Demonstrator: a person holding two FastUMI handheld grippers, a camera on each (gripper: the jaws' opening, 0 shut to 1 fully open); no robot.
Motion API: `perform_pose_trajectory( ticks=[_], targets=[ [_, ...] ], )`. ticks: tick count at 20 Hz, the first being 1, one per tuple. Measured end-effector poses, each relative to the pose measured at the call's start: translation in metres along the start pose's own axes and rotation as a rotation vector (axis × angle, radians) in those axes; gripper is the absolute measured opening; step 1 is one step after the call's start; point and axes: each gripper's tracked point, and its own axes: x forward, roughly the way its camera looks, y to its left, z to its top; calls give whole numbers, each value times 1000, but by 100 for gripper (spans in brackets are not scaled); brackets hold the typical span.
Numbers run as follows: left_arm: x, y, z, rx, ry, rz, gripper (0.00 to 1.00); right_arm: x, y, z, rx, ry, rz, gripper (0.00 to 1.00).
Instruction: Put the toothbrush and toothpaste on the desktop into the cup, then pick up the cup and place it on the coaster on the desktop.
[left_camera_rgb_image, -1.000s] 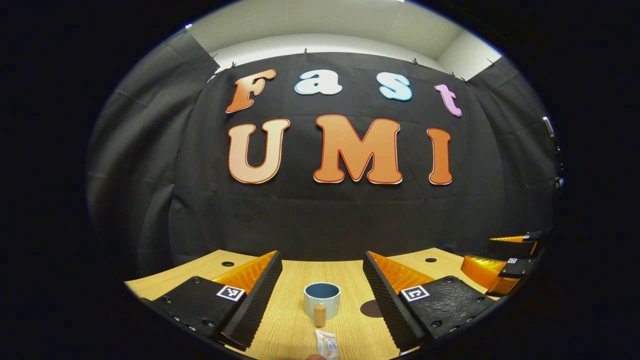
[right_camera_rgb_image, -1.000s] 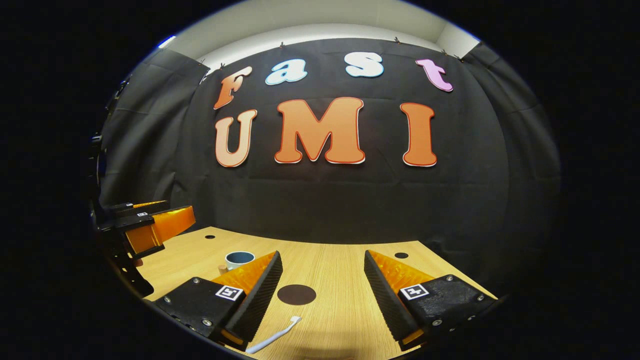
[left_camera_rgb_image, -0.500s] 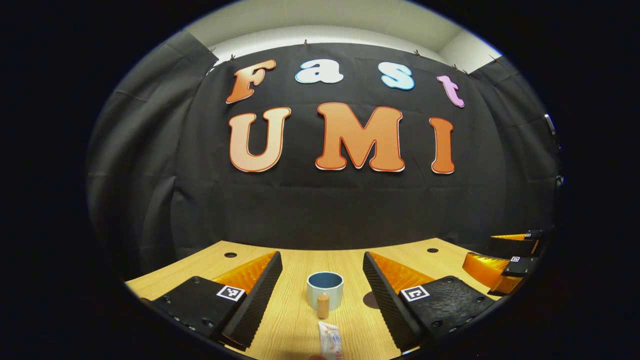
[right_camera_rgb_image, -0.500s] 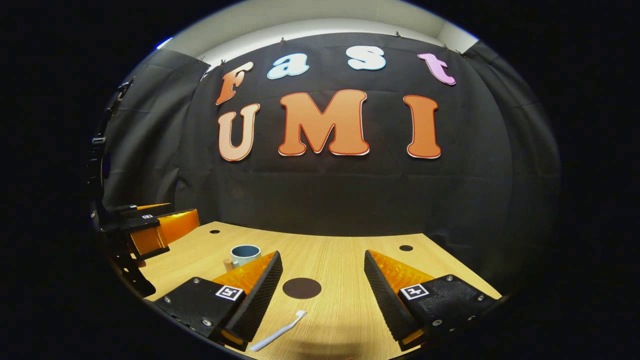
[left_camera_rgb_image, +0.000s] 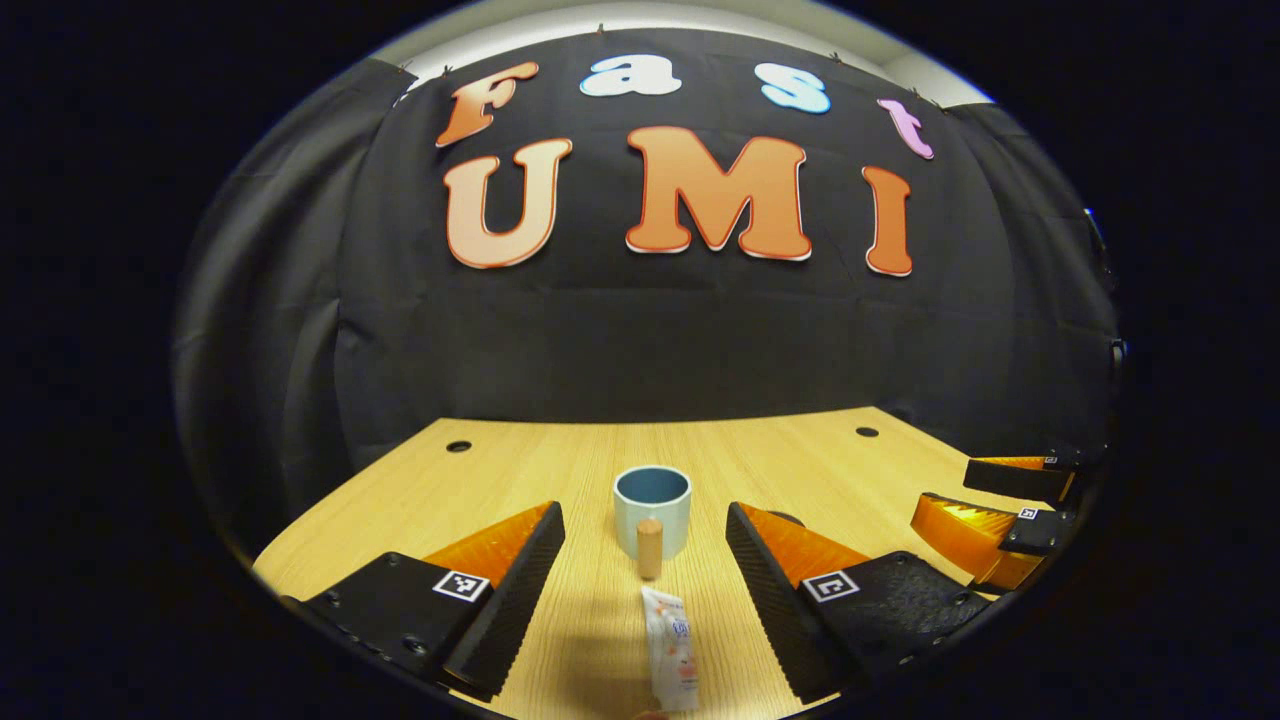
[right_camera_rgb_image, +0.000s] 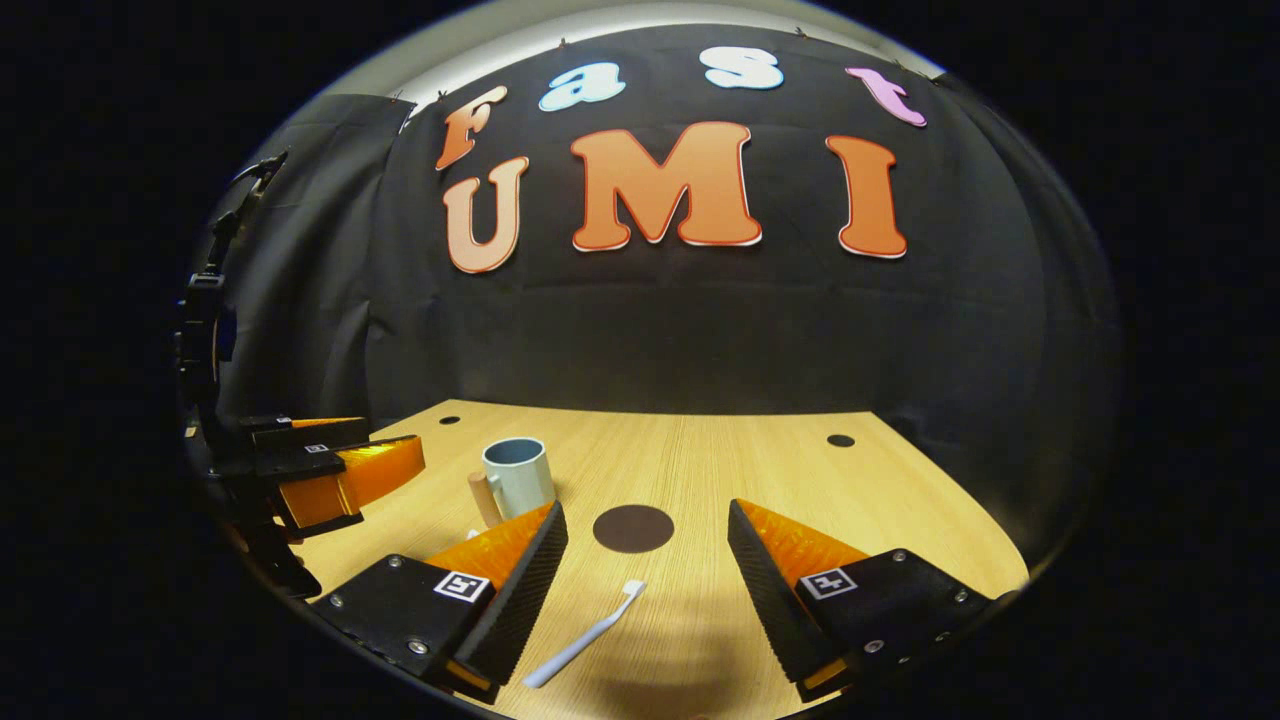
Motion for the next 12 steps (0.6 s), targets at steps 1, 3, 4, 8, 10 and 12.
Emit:
perform_pose_trajectory(
  ticks=[1,3,4,8,10,12],
  targets=[
    [2,-1,-6,-9,22,-6,98,2,1,-6,-8,22,-3,96],
    [7,-4,-17,-19,66,-19,98,7,2,-18,-24,66,-6,97],
    [10,-4,-23,-21,91,-27,98,10,5,-25,-23,92,2,96],
    [17,-8,-46,-45,188,-36,98,19,12,-56,3,207,19,95],
    [22,-8,-57,-41,229,-35,98,23,17,-70,2,255,23,95],
    [24,-10,-68,-48,282,-41,98,27,20,-80,3,298,25,95]
  ],
)
